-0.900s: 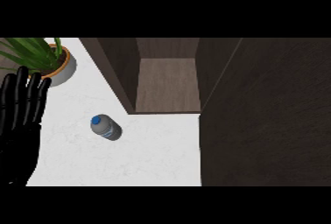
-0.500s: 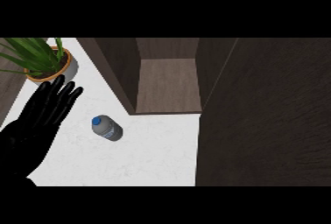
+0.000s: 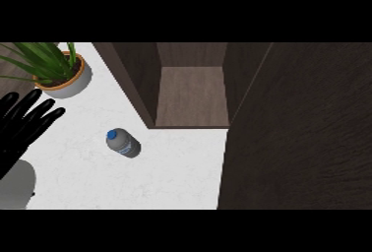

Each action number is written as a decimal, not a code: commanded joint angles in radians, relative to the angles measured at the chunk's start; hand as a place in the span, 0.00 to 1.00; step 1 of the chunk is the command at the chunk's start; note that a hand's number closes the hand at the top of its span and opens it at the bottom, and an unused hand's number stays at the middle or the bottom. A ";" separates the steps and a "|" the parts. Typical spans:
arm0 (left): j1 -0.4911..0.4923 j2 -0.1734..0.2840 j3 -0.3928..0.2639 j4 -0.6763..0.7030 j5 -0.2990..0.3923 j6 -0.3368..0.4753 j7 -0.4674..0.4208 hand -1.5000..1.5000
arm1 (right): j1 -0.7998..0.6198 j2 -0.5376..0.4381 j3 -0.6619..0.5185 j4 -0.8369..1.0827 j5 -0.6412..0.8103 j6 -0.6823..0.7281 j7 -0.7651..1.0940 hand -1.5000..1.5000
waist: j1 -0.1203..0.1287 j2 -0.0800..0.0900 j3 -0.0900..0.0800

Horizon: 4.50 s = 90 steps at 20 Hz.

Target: Pick up the bottled water, place it into the cabinet and close the cabinet

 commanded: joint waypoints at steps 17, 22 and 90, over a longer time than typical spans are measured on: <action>-0.045 -0.010 0.071 0.124 -0.103 -0.134 0.099 0.00 | 0.026 0.022 0.210 -0.201 0.145 -0.093 0.198 0.00 | -0.003 0.001 0.001; -0.031 -0.081 0.062 0.196 -0.213 -0.172 0.052 0.00 | -0.054 0.046 0.196 -0.136 0.164 -0.131 0.197 0.00 | 0.001 0.002 0.001; -0.399 -0.334 -0.020 1.473 -1.010 0.460 -1.152 1.00 | -0.071 -0.124 0.303 -0.169 0.154 -0.317 0.209 0.00 | -0.001 -0.004 -0.001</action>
